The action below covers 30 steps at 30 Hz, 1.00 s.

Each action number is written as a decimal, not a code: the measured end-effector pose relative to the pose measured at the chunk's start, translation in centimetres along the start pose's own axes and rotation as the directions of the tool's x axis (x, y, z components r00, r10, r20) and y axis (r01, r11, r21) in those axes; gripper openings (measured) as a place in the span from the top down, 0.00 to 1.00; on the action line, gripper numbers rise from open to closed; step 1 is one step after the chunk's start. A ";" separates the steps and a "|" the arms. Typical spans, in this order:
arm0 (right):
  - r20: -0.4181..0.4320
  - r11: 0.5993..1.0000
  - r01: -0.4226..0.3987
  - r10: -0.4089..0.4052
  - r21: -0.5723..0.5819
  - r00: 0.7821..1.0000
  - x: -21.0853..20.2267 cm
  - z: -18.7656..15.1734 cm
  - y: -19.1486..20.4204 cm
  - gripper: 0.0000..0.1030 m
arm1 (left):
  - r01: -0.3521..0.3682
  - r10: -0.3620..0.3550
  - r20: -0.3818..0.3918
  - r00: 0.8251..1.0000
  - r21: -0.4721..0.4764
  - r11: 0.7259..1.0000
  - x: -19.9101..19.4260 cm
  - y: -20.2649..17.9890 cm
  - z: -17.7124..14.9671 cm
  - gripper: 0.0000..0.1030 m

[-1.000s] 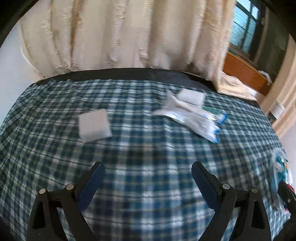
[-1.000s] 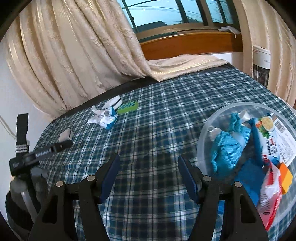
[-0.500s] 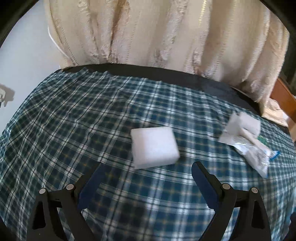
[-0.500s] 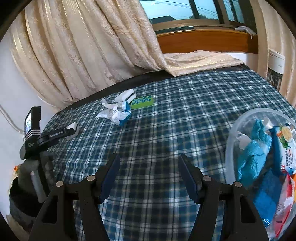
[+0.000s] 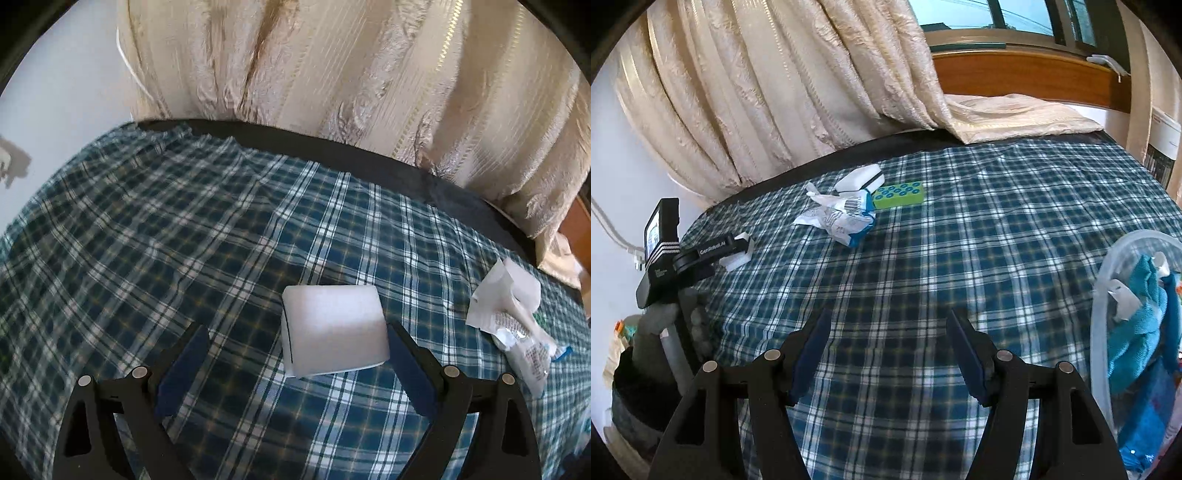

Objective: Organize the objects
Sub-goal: 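Grasp the white sponge block with the left gripper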

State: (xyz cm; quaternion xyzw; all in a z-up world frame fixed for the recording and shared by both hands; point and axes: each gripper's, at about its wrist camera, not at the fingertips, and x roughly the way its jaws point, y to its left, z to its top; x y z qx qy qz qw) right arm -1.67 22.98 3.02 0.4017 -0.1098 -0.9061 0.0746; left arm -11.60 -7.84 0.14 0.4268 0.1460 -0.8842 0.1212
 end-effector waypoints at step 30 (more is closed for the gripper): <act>0.005 0.991 0.130 -0.131 0.036 0.991 8.2 8.2 0.3 0.35 | 0.097 -0.103 0.036 0.994 0.135 0.986 -2.7 -2.0 -1.0 0.48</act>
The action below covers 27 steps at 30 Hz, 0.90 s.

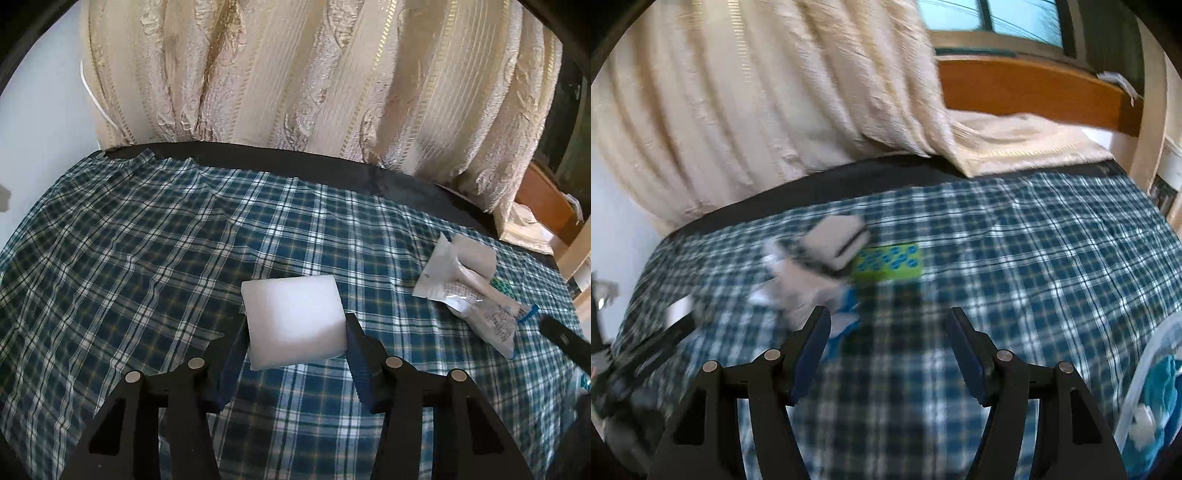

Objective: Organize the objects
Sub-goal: 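Grasp the white sponge block with the left gripper, then grasp the green dotted sponge with the right gripper while the left holds the white sponge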

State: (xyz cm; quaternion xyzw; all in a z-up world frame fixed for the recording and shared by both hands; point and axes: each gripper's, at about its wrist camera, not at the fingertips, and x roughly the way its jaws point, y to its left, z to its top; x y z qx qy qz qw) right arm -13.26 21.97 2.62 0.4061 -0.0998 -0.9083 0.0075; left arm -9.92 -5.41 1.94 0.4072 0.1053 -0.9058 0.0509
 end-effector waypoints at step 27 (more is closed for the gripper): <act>-0.023 0.997 0.068 -0.068 -0.040 0.997 4.5 2.0 1.7 0.35 | 0.029 -0.030 -0.017 0.999 -0.026 0.999 -0.2 0.2 0.1 0.47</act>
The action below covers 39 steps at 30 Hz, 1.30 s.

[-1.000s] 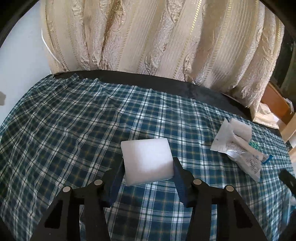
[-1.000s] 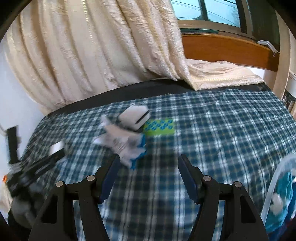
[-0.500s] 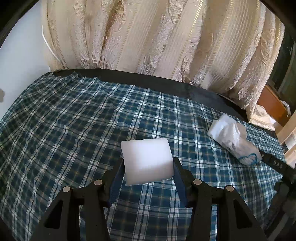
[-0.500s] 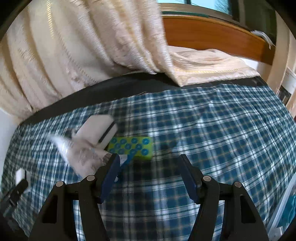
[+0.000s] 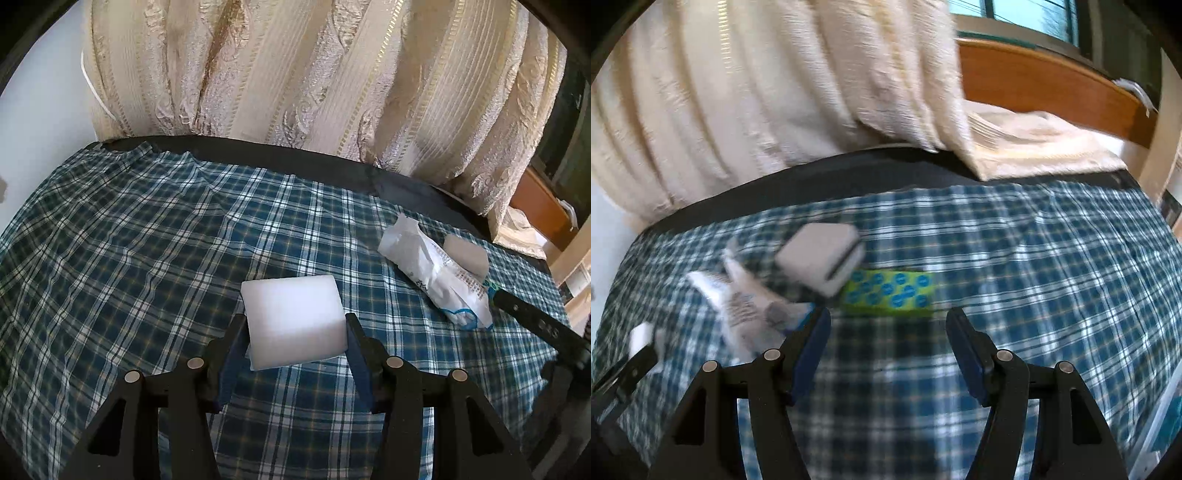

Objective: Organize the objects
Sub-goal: 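Grasp the green dotted sponge with the right gripper while the left holds the white sponge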

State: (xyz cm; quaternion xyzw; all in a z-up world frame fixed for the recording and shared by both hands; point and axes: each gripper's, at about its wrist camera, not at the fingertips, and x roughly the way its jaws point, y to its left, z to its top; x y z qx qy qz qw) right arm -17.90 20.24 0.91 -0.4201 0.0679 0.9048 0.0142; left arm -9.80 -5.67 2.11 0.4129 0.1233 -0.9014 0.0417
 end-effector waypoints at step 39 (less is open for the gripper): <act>-0.029 1.000 -0.001 0.000 -0.014 1.000 3.1 1.3 0.4 0.26 | 0.005 -0.005 0.002 1.000 0.003 1.000 0.0 -0.4 -0.4 0.47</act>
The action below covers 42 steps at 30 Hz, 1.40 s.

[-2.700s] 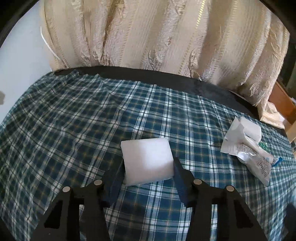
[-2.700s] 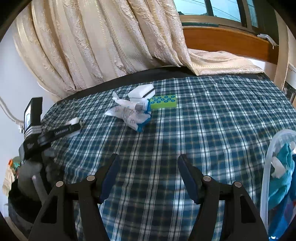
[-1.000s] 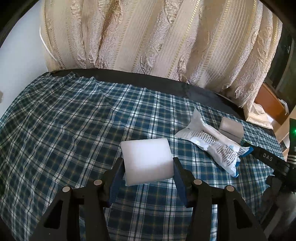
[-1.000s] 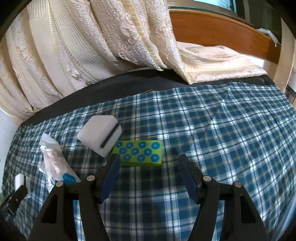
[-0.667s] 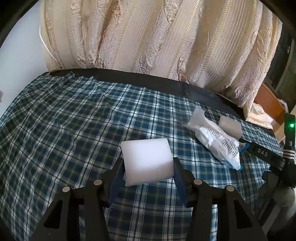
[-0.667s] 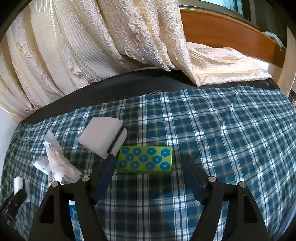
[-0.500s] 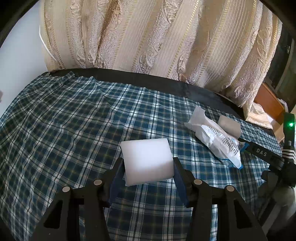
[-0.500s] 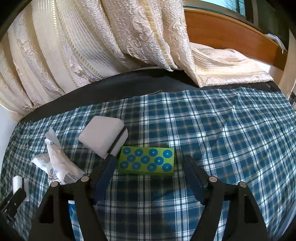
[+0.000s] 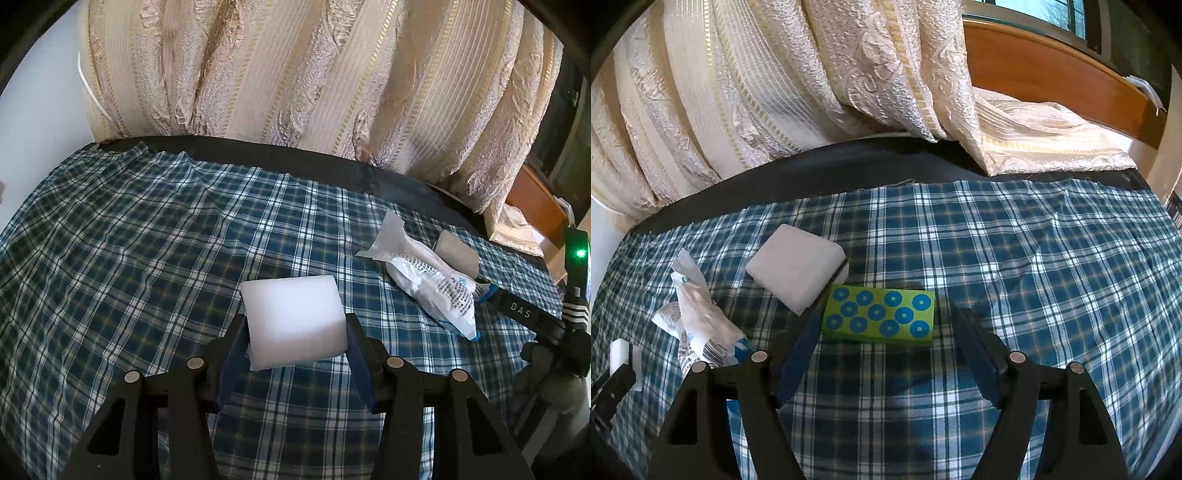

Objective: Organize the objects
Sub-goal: 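Grasp the green dotted sponge with the right gripper while the left holds the white sponge, then carry the green sponge over the bowl with the right gripper while the left holds the white sponge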

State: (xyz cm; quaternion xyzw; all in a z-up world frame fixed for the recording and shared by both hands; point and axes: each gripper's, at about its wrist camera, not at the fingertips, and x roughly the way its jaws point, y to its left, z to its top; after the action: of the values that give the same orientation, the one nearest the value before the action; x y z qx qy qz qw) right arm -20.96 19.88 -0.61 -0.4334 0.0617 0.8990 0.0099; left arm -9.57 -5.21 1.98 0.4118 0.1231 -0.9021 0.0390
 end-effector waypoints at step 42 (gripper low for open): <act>0.089 0.999 -0.004 0.001 0.034 0.996 -8.8 -3.0 -1.7 0.41 | 0.167 -0.173 0.059 0.983 0.091 0.982 -3.5 -2.7 -0.4 0.47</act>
State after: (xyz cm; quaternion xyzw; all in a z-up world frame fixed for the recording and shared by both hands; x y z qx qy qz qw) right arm -12.98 21.50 4.27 -0.3926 0.0770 0.9163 0.0190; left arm -7.45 -2.64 4.87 0.3710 0.1175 -0.9197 -0.0518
